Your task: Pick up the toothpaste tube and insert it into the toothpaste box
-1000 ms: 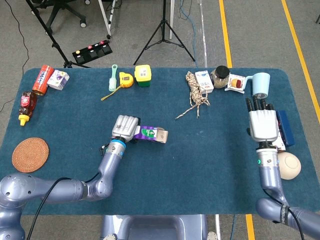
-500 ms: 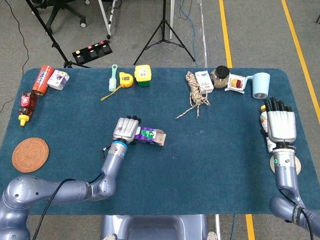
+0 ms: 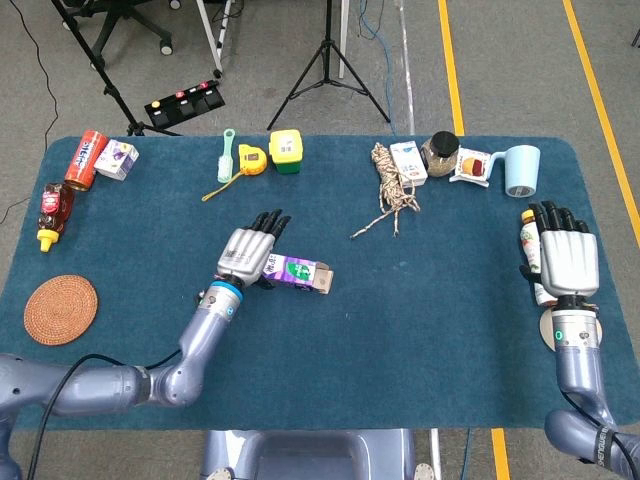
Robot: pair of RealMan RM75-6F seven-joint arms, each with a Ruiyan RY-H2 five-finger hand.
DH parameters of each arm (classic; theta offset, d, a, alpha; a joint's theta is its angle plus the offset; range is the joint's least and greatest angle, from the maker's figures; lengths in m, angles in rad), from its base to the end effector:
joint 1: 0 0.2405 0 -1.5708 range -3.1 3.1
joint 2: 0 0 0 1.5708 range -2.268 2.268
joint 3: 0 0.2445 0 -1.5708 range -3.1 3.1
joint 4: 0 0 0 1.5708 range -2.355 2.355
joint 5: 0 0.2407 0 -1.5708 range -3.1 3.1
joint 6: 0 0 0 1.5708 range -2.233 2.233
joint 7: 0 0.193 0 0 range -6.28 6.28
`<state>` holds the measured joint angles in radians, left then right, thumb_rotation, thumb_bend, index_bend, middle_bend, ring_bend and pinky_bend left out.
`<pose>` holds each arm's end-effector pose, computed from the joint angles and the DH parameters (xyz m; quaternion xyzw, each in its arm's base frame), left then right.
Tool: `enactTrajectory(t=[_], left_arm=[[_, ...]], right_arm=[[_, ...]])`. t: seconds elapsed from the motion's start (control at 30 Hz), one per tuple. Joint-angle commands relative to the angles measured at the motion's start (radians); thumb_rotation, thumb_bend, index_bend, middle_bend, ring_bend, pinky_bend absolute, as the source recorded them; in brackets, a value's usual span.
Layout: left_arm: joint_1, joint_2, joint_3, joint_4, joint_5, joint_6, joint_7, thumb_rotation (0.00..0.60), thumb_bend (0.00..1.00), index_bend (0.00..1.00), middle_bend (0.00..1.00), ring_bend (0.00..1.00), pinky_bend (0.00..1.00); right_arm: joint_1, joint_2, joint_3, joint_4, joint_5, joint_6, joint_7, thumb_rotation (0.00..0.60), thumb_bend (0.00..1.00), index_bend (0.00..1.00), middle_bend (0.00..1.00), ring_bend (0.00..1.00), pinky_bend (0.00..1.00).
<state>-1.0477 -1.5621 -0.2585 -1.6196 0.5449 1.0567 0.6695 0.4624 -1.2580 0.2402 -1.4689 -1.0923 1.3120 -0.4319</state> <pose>-0.0383 0.4101 -0.0648 -0.7276 -0.4059 -0.3366 0.4388 -0.2687 -0.3880 0.1300 0.5905 -0.2807 0.3214 0.6850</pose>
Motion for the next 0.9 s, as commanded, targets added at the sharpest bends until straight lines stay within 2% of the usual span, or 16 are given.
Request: enactTrajectory(t=[0.03, 0.1, 0.27, 0.4, 0.5, 0.6, 0.77, 0.9], left_arm=[[0.104, 0.193, 0.044, -0.194, 0.119, 0.053, -0.055, 0.6, 0.04, 0.0, 0.0, 0.0, 0.29], [0.159, 0.276, 0.075, -0.262, 0.186, 0.088, -0.085, 0.6, 0.03, 0.0, 0.0, 0.0, 0.27], [0.307, 0.456, 0.157, -0.392, 0.322, 0.147, -0.208, 0.6, 0.03, 0.0, 0.0, 0.0, 0.26], [0.464, 0.558, 0.267, -0.398, 0.516, 0.215, -0.352, 0.6, 0.03, 0.0, 0.0, 0.0, 0.26], [0.565, 0.589, 0.328, -0.359, 0.64, 0.278, -0.459, 0.6, 0.03, 0.0, 0.0, 0.0, 0.25], [0.659, 0.584, 0.366, -0.297, 0.741, 0.366, -0.56, 0.6, 0.03, 0.0, 0.0, 0.0, 0.23], [0.787, 0.547, 0.402, -0.187, 0.828, 0.487, -0.703, 0.6, 0.03, 0.0, 0.0, 0.0, 0.21], [0.876, 0.512, 0.409, -0.117, 0.867, 0.584, -0.734, 0.6, 0.03, 0.0, 0.0, 0.0, 0.21]], right_arm=[[-0.035, 0.037, -0.017, -0.059, -0.037, 0.027, 0.04, 0.6, 0.06, 0.13, 0.14, 0.15, 0.29], [-0.053, 0.054, -0.024, -0.086, -0.06, 0.039, 0.074, 0.6, 0.01, 0.13, 0.13, 0.12, 0.28], [-0.101, 0.073, -0.039, -0.119, -0.102, 0.068, 0.19, 0.6, 0.0, 0.15, 0.12, 0.1, 0.25], [-0.145, 0.091, -0.062, -0.133, -0.143, 0.083, 0.294, 0.6, 0.0, 0.18, 0.12, 0.09, 0.21], [-0.165, 0.117, -0.099, -0.147, -0.21, 0.062, 0.404, 0.6, 0.0, 0.19, 0.11, 0.07, 0.18], [-0.189, 0.132, -0.118, -0.151, -0.248, 0.071, 0.469, 0.6, 0.0, 0.2, 0.1, 0.06, 0.16], [-0.233, 0.125, -0.139, -0.166, -0.304, 0.149, 0.464, 0.6, 0.0, 0.2, 0.09, 0.05, 0.11], [-0.284, 0.126, -0.162, -0.199, -0.348, 0.228, 0.42, 0.6, 0.0, 0.2, 0.08, 0.04, 0.07]])
